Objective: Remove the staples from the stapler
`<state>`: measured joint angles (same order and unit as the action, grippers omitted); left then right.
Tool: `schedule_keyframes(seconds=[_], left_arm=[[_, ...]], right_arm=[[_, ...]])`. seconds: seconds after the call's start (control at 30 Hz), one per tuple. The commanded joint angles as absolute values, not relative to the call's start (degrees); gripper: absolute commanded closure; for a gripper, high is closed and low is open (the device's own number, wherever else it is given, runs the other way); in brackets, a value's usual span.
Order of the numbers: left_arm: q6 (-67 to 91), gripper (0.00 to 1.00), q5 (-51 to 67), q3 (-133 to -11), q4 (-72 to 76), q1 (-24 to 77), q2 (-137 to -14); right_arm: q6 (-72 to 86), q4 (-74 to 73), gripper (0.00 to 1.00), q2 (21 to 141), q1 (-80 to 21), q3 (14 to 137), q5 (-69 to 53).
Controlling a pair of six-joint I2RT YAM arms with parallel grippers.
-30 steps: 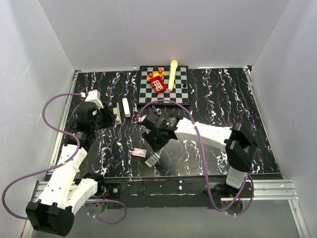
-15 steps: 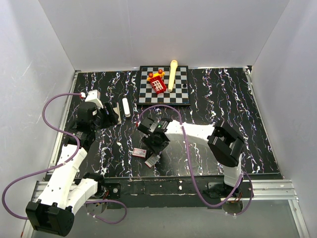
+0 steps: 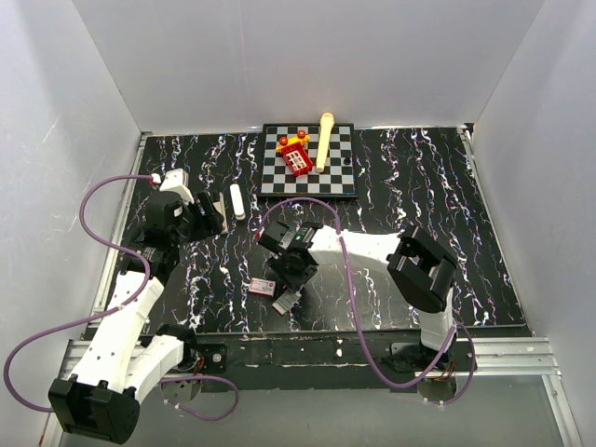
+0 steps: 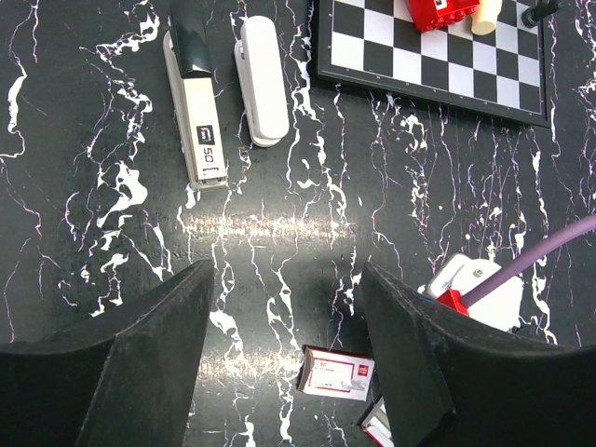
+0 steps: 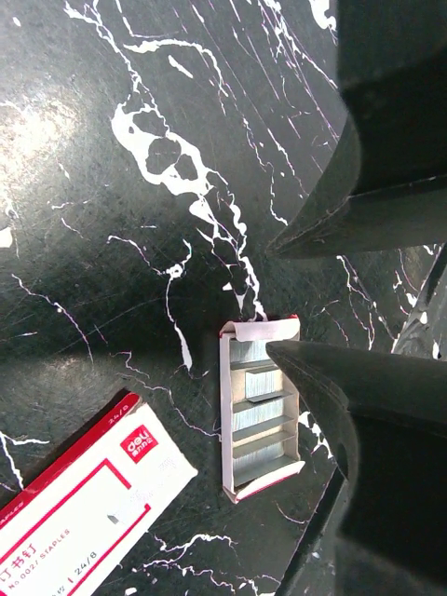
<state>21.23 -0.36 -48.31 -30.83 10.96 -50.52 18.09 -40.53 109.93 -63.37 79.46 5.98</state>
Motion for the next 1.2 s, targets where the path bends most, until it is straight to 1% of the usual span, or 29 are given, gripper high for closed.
schedule_keyframes(seconds=[0.0,0.87,1.17], left_arm=[[21.0,0.36,1.7,-47.9,-29.8,10.5,-49.1],[21.0,0.35,2.0,-47.9,-29.7,10.2,-49.0],[21.0,0.35,2.0,-47.8,-29.7,10.1,-48.9]], right_arm=[[18.9,-41.0,0.53,110.7,-63.2,82.1,5.7],[20.2,-41.7,0.56,112.9,-63.5,83.0,5.4],[21.7,-43.4,0.57,113.3,-64.4,83.8,11.8]])
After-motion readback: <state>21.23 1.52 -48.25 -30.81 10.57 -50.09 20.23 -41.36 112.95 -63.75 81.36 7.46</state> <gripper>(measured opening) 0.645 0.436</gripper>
